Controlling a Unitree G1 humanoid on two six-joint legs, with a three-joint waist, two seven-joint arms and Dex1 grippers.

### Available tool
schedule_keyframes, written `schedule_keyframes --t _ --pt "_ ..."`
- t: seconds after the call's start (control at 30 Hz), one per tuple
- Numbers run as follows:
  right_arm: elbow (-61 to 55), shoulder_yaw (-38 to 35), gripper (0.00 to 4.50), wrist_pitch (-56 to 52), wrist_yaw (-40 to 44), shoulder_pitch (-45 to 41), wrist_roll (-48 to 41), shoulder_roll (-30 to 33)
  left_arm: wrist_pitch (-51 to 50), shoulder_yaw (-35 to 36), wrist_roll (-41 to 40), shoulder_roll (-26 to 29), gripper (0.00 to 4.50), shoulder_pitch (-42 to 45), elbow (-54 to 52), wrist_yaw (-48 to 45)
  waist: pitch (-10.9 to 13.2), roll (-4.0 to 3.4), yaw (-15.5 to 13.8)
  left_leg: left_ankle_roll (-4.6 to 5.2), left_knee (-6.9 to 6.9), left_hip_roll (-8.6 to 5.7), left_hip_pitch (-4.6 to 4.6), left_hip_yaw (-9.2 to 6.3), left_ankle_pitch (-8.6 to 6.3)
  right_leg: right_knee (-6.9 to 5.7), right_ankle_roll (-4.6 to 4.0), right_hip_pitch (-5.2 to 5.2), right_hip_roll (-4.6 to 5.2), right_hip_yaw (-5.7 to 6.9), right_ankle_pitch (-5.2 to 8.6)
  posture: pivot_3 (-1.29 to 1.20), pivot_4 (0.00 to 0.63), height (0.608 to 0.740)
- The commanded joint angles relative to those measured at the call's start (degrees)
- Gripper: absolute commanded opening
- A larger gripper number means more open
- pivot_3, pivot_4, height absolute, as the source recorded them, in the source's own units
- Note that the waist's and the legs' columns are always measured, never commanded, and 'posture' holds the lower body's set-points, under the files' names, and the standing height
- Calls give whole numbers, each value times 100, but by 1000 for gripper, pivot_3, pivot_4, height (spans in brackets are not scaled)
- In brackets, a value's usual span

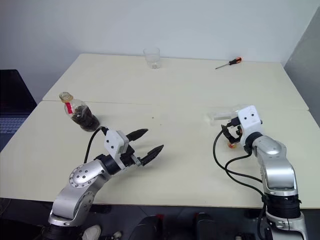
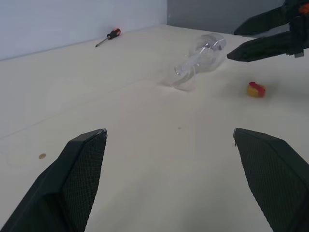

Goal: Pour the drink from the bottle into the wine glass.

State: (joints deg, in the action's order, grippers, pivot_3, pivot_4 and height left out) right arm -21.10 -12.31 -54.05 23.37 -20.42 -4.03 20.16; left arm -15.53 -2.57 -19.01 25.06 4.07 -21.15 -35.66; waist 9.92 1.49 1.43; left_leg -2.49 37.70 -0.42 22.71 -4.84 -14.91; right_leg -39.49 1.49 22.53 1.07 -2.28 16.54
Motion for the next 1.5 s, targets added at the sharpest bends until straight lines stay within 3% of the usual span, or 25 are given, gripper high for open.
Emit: schedule_keyframes --t 0.03,0.13,0.33,0.57,0.73,0.93,1.23,1.5 --pt "-458 -792 4500 -1129 -505 -372 -552 -697 85 69 -43 17 4461 52 -94 -54 0 -3 10 0 0 0 0 0 0 -1 0 1 0 0 0 0 150 740" --pt "-556 -1360 4500 -1814 -969 -675 -785 -1472 138 1 13 0 4461 25 -79 -80 0 -7 19 0 -8 1 -1 2 0 -1 0 5 -1 1 0 0 150 740" --pt "-511 -2208 4500 -2211 -1807 -1280 -1022 -2519 125 17 21 -15 4461 47 -61 -64 -1 -19 31 0 -15 0 -2 7 0 -6 0 15 -1 4 0 0 150 740" --pt "-152 -3056 4500 -1961 -2516 -1752 -1455 -3060 121 10 22 -30 4461 -27 -110 -21 -1 -27 29 1 -20 -5 -2 12 0 -2 0 15 -1 7 0 0 150 740" --pt "177 -3394 4500 -1654 -2648 -1826 -2050 -3008 114 9 11 -32 4461 -38 -107 -14 0 -32 50 4 -58 -2 -24 27 3 -1 -1 17 -1 -6 0 0 150 740" --pt "235 -3294 4500 -1291 -2395 -1468 -2855 -2896 85 -3 -42 -8 4461 -18 -71 -104 2 -36 60 6 -70 4 -28 31 4 0 -2 19 -3 -6 1 0 150 740" --pt "1319 -3504 4500 1021 -2697 -1604 -2912 -1928 98 43 -58 18 4461 121 110 -264 6 -45 47 9 -68 -8 -26 43 6 7 -1 14 -9 -5 1 0 150 740" --pt "1837 -3452 4500 2012 -2966 -1671 -2962 -1212 139 90 -44 2 4461 279 345 -315 4 -51 55 9 -75 6 -28 45 6 8 -2 16 -10 -9 1 0 150 740"
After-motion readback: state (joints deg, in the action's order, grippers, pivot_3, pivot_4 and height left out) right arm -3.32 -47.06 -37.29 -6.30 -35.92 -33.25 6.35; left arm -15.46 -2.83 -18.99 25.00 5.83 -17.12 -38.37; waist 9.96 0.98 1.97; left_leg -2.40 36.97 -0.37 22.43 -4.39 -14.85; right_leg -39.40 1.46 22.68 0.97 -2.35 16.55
